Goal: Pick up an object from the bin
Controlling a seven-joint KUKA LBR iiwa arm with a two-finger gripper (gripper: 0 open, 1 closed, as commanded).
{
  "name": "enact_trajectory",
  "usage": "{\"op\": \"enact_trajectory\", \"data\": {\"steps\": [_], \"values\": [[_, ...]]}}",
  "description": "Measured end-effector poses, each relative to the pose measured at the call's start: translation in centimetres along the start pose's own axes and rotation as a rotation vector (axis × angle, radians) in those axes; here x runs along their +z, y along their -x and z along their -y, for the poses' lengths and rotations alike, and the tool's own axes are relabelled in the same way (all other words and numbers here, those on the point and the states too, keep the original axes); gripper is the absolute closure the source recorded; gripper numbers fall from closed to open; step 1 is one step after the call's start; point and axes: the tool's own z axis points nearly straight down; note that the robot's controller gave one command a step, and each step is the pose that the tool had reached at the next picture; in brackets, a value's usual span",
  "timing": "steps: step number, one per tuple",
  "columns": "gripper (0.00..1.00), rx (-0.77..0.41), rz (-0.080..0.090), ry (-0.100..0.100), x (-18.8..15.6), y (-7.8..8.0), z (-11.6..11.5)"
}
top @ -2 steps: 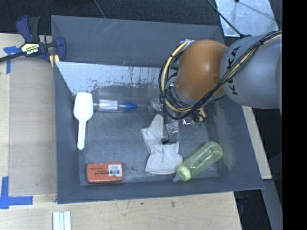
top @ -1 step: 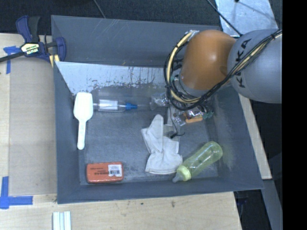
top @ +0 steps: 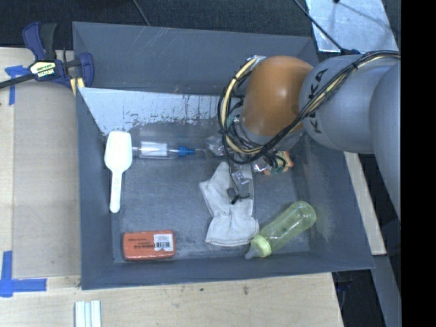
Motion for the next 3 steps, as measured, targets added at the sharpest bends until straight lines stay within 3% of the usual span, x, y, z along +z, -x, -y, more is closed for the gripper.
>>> {"op": "enact_trajectory", "data": {"steps": [1,3], "values": [[1.00,-0.123,0.006,-0.003,-0.54,0.41,-0.13],[1.00,-0.121,0.006,-0.003,-0.75,0.39,-0.14]]}}
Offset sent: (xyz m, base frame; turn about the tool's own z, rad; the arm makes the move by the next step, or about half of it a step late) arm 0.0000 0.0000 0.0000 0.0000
